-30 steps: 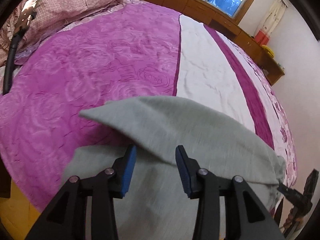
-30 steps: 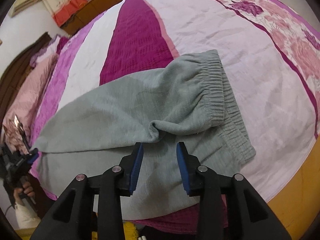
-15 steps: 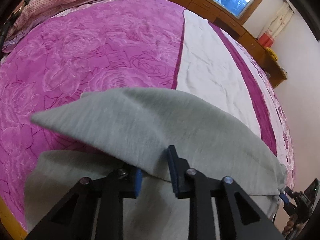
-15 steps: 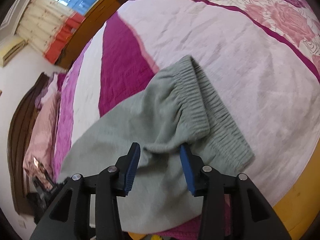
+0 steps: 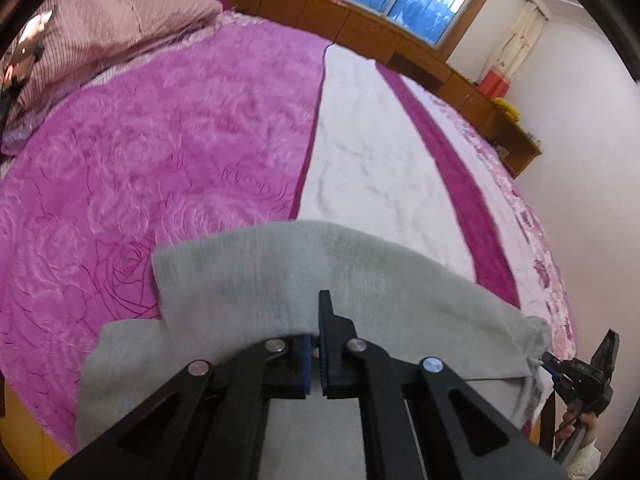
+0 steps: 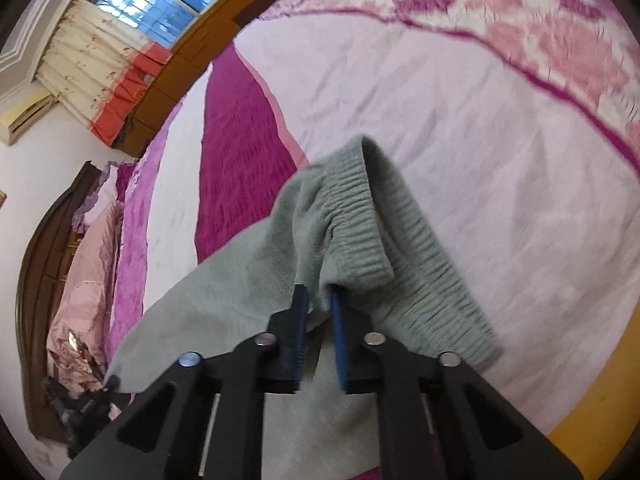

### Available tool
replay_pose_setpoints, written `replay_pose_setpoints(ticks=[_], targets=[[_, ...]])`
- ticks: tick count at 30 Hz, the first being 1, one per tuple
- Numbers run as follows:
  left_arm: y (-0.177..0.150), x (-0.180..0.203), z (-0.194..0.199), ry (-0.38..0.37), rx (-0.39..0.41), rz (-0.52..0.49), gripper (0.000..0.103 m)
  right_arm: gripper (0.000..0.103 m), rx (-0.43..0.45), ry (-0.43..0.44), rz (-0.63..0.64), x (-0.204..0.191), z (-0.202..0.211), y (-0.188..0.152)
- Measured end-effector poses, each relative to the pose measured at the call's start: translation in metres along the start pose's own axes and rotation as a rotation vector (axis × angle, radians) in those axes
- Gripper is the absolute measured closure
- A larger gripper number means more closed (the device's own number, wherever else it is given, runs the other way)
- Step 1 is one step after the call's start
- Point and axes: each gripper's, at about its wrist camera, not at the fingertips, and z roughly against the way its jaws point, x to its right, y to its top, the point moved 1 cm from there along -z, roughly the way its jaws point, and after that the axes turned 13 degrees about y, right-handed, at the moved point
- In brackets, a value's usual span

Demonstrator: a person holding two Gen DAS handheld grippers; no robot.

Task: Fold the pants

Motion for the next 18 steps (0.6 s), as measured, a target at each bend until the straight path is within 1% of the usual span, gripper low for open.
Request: replay_pose_setpoints(ticks=[2,5,9,13,15,18], targets=[[0.001,0.002,0.012,-0.013,0.018,-0.010,0.100,0.103,0.022,0.014,0.022,-0.004,0.011,0.002],[-0.002,0.005,0.033,-0.025,0.049,-0.030,0.100,0.103,0.056,0.076,0.031,-0.009,0.027,0.003],[-0.011,0.004,0.057,-0.034,0.070,-0.049,0.100,0.103,0.102,0.088,0.067,-0.012,0.048,0.002],[-0.025,-0.001,0.070,-0.033,0.075,-0.061,0.100,0.103,0.139,0.104,0.088,-0.010,0.068,0.001],[-0.032,-0.003,0.072,-0.031,0.070,-0.060,0.100,0.103,0.132,0.095,0.090,-0.006,0.072,-0.002],[-0.040,-0.006,0.068,-0.032,0.054,-0.045,0.100,0.103,0.069,0.057,0.047,0.003,0.061,-0.010]])
